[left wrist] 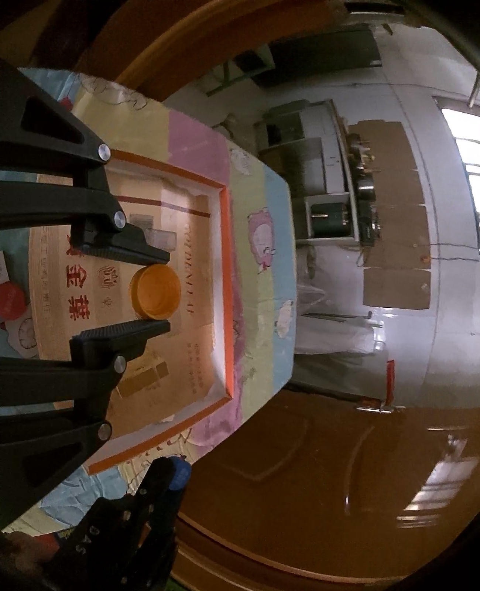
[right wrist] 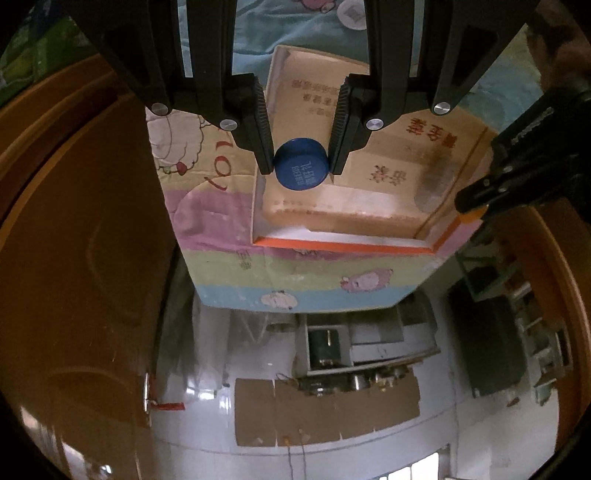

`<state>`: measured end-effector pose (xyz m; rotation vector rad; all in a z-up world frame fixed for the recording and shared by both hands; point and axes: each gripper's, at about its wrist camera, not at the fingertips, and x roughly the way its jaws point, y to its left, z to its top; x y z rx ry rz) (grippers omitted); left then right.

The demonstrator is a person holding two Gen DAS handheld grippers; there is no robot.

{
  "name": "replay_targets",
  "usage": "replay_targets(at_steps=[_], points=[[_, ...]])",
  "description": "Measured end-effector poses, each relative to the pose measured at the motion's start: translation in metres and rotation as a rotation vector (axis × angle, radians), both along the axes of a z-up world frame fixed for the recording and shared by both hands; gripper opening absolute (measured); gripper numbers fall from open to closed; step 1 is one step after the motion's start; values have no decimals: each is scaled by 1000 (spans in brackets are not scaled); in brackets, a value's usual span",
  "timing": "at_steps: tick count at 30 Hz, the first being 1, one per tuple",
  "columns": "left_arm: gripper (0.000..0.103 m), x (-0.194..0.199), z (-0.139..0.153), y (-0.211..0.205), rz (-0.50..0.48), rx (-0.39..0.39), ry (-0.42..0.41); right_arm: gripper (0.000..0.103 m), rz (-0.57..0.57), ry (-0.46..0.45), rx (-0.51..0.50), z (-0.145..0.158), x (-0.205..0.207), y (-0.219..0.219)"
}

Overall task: Organize rigid objects
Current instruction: 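Carry both held caps up and over into the cardboard tray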

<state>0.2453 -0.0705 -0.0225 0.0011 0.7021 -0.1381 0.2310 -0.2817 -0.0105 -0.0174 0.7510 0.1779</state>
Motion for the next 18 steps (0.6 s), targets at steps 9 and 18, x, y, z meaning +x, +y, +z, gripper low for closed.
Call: replay_targets(at_steps=[9,18], points=[[30,9,-26,-10,-22,14,65,31,22,101,-54,-41,17,9],[30,15,-45,-13,-38,26,129,31,52,139,-59,-55,20,16]])
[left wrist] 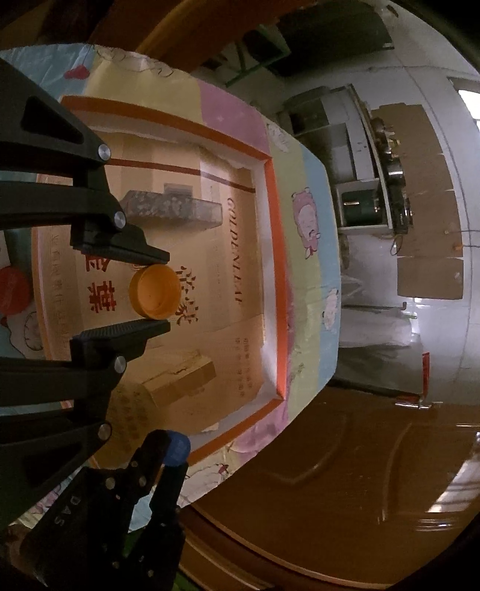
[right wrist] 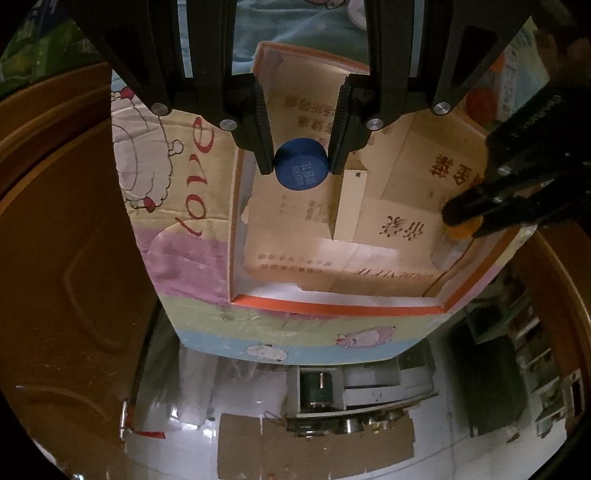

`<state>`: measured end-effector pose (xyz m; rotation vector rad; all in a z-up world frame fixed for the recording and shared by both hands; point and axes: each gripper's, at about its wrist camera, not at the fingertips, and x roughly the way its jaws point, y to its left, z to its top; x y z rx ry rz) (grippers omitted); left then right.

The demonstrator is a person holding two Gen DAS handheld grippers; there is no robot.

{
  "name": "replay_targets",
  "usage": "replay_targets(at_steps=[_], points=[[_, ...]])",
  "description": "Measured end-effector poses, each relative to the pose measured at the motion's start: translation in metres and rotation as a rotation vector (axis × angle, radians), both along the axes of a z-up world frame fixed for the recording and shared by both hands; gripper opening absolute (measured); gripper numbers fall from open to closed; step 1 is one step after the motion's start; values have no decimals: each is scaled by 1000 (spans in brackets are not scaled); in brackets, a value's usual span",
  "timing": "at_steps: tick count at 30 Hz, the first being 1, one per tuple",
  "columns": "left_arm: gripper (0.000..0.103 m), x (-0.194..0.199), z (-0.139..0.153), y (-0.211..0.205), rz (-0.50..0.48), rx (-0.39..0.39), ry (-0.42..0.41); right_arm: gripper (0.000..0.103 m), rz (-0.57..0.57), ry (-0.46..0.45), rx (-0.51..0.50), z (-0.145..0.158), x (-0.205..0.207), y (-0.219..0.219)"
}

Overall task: Organize rigid objects
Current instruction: 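Carry both held caps up and over into the cardboard tray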

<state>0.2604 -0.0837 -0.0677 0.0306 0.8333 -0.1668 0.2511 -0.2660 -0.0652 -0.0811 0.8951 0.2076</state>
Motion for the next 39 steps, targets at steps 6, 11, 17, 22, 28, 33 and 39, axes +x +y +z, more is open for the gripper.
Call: replay_targets(at_steps=[6,11,17,22,28,33,39], points=[[30,1,-7,-4,-8,6,23,31,20,10,-14,-3,-1,8],[30,1,-14,-6,-15,6,53,31,24,34,-31,-10,0,11],[30,2,-25,-6,-16,2,89,31,25,60,-44,-17,0,13],[30,2,-29,-7,-16,0,104,31,24,70,-49,-21,1,14],[30,1,-29,-6,-25,-3,104,31,25,75,-50,-22,2,15],[30,0,-30,-10,-39,31,96,32,22,79,-35,-24,3,15],[32,-3,-30,-13,-66,29,79,32,23,75,-24,-23,2,15]])
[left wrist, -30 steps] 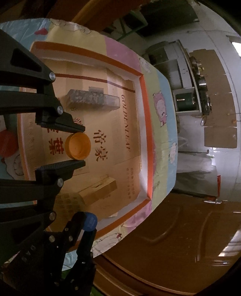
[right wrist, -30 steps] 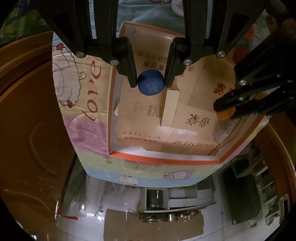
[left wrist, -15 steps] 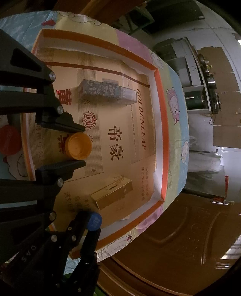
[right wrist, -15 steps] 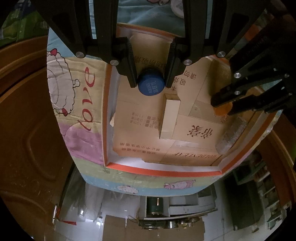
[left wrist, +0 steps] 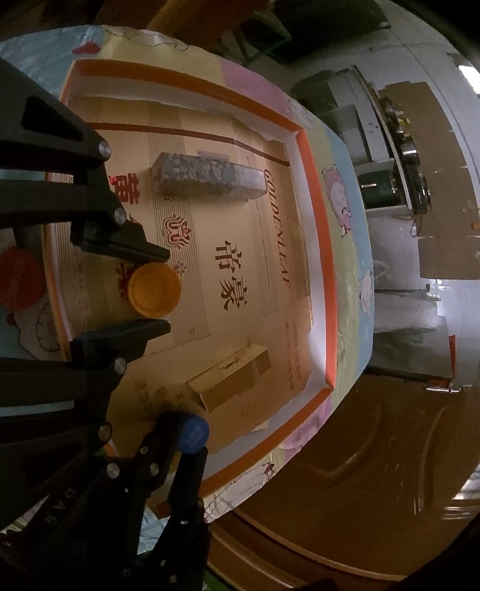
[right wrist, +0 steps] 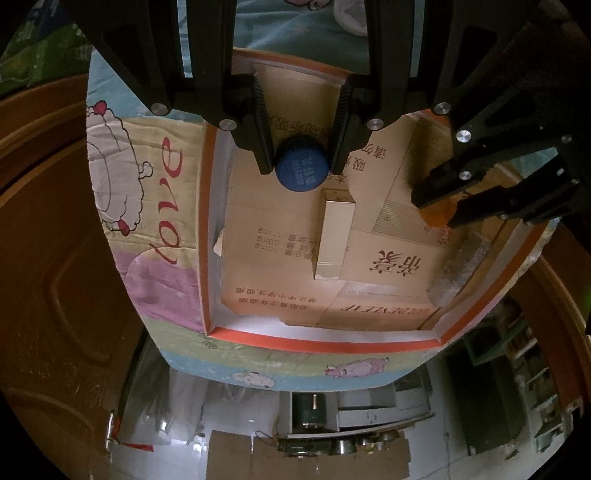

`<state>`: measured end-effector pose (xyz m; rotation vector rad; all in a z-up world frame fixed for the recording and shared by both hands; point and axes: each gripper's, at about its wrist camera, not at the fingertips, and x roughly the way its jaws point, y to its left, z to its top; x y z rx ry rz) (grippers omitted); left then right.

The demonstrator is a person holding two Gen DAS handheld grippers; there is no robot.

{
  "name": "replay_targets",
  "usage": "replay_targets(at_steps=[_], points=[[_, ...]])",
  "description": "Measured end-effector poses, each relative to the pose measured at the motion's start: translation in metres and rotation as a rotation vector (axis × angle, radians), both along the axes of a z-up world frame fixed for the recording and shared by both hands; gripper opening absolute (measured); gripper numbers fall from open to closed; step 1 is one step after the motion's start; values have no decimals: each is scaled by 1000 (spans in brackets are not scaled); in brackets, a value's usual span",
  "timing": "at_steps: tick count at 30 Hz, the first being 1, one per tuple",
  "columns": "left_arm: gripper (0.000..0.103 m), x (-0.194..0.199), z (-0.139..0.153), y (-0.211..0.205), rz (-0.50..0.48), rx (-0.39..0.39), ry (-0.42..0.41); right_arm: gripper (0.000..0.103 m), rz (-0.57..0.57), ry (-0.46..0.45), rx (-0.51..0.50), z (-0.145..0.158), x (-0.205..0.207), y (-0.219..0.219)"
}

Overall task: Organize rigid objects
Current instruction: 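Carry both held caps up and over into the cardboard tray, then lower the caps onto the tray floor and open both tools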

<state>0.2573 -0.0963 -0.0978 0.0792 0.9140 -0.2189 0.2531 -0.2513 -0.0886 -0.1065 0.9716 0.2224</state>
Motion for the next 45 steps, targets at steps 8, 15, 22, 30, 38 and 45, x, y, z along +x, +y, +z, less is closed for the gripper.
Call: replay_targets(at_steps=[8,15,22,30,38,45], points=[[33,-9,9,3,-19,-34,-44,37,4,-38,33,9,-9,-2],[39,-14,14,10,-15,-43,-49,37,-6,-49,77,17,-16,-6],[39,-25,17,19,-11,-65,-48,37,-7,-55,83,21,-24,-6],[39,-41,27,25,-13,-64,-80,37,-3,-68,80,28,-39,-4],[39,-61,37,31,-10,-55,-115,37,5,-93,86,40,-55,0],[39,-76,42,39,2,-60,-129,37,14,-104,97,47,-73,6]])
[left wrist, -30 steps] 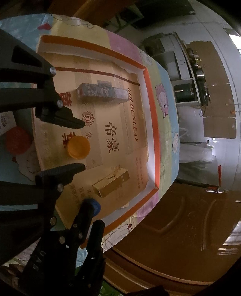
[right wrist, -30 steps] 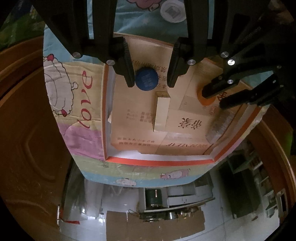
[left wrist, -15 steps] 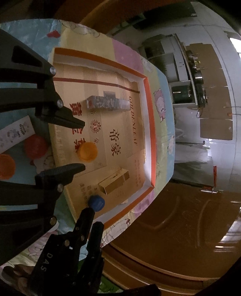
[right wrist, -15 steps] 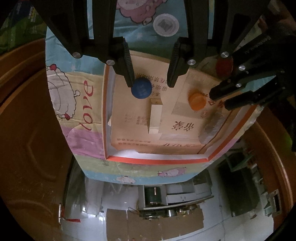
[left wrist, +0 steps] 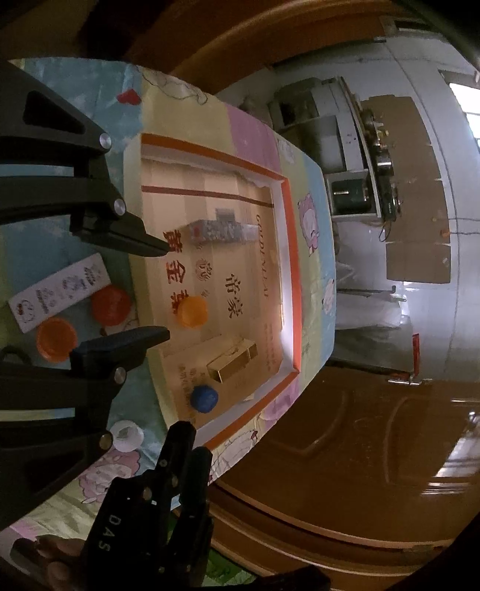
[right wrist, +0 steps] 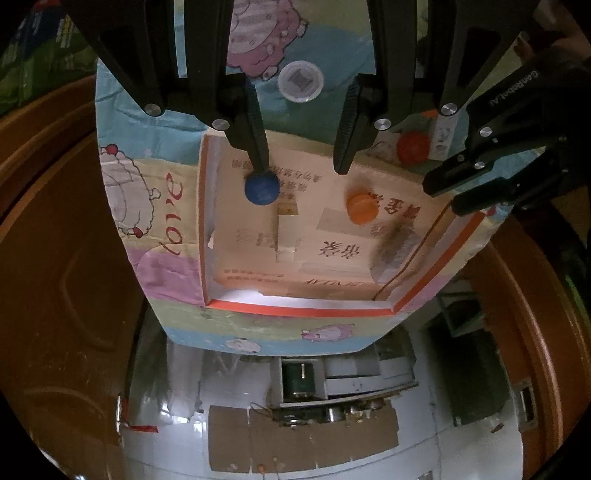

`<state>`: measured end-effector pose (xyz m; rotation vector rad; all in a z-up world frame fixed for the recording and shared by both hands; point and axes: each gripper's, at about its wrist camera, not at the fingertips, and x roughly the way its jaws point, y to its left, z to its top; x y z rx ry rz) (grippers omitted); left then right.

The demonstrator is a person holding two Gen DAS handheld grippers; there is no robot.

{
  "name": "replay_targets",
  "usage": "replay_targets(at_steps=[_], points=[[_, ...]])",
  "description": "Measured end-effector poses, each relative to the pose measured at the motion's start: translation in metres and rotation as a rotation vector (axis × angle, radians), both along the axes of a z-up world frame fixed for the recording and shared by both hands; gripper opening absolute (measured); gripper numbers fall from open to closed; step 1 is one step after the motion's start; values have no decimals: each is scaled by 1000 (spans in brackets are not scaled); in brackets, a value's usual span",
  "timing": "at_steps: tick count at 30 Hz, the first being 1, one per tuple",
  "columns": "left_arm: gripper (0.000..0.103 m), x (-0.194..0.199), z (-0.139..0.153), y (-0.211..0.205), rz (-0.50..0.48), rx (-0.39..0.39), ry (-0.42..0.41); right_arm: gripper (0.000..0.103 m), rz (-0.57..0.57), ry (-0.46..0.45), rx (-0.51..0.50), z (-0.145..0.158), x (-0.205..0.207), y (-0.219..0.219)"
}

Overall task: Organize rigid objects
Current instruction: 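Lower the caps onto the tray floor and open both tools, then withdraw both tools from the tray toward the remaining items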

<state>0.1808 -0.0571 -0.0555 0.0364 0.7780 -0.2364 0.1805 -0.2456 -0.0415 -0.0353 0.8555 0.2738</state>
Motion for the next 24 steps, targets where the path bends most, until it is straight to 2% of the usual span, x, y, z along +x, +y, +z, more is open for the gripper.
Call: replay_targets(at_steps=[16,24], points=[[39,-48,24,32,38,-83,-56,37,17,-24,31,6,-40,8],[39,-69,24,42,62,-87,-71,37,24,-35,61,7,-60,9]])
